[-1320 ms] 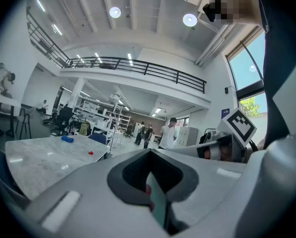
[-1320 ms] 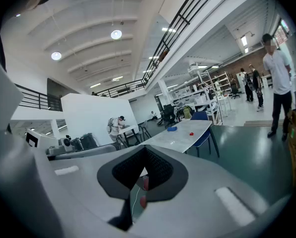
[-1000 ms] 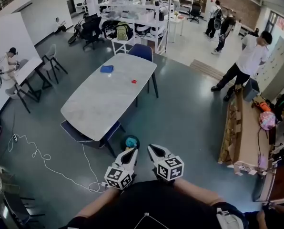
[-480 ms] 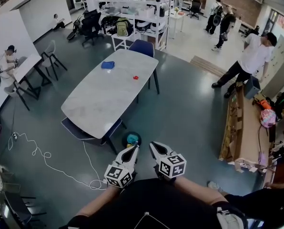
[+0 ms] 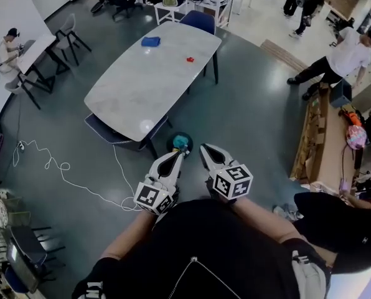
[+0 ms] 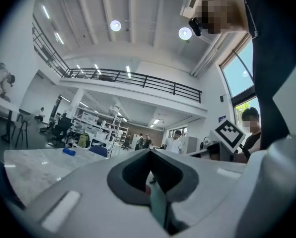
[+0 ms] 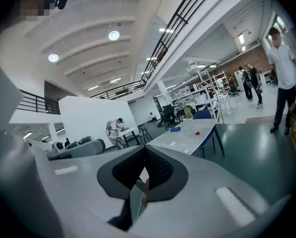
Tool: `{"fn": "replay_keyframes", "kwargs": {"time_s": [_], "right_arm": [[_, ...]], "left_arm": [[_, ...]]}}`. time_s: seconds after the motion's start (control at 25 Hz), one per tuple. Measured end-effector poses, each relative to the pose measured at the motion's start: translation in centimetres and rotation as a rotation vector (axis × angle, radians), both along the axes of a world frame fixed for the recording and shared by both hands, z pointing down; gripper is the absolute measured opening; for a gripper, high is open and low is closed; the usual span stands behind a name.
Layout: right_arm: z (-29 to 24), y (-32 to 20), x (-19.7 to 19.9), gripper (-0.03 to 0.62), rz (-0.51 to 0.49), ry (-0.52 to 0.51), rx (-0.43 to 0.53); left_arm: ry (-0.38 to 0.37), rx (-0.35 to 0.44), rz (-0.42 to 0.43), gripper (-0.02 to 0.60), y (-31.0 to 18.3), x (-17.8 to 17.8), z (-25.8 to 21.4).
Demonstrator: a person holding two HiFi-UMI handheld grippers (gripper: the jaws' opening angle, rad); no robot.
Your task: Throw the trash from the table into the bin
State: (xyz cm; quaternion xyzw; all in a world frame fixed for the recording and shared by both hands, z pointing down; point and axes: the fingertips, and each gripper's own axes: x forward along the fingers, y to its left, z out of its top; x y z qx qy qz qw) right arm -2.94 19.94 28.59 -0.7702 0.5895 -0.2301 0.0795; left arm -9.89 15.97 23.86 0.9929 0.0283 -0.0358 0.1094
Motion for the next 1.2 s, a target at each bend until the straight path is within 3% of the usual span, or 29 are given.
{"fn": "replay_keyframes", "kwargs": {"time_s": [0.12, 0.36, 0.64, 0.8, 0.96, 1.2], "right_arm": [[0.2, -0.9, -0.9, 0.028, -0.002, 0.001, -0.012], [0.3, -2.0, -2.3, 0.028, 0.007, 0.007, -0.01], [1.5, -2.8, -1.9, 0.028, 0.019, 0.001, -0.037], [1.8, -3.6, 1.8, 0.028, 0.03, 0.002, -0.031], [2.7, -5.5, 7.3, 0.028, 0.018, -0.02, -0.019], [2.6, -12.1, 18.4, 0.028, -0.099, -0.038, 0.016]], "left_arm": [[0.031, -0.007, 0.035, 0.0, -0.4, -1.2, -0.4], [0.022, -0.017, 0.063, 0.0, -1.3, -2.5, 0.4], [-0.05, -0.047, 0.035, 0.0, -3.6, -1.8, 2.3], [-0.04, -0.064, 0.033, 0.0, -5.0, 1.6, 3.1], [-0.05, -0.085, 0.021, 0.002, -7.1, 7.1, 3.4], [-0.073, -0.133, -0.11, 0.0, -13.4, 17.7, 4.3]]}}
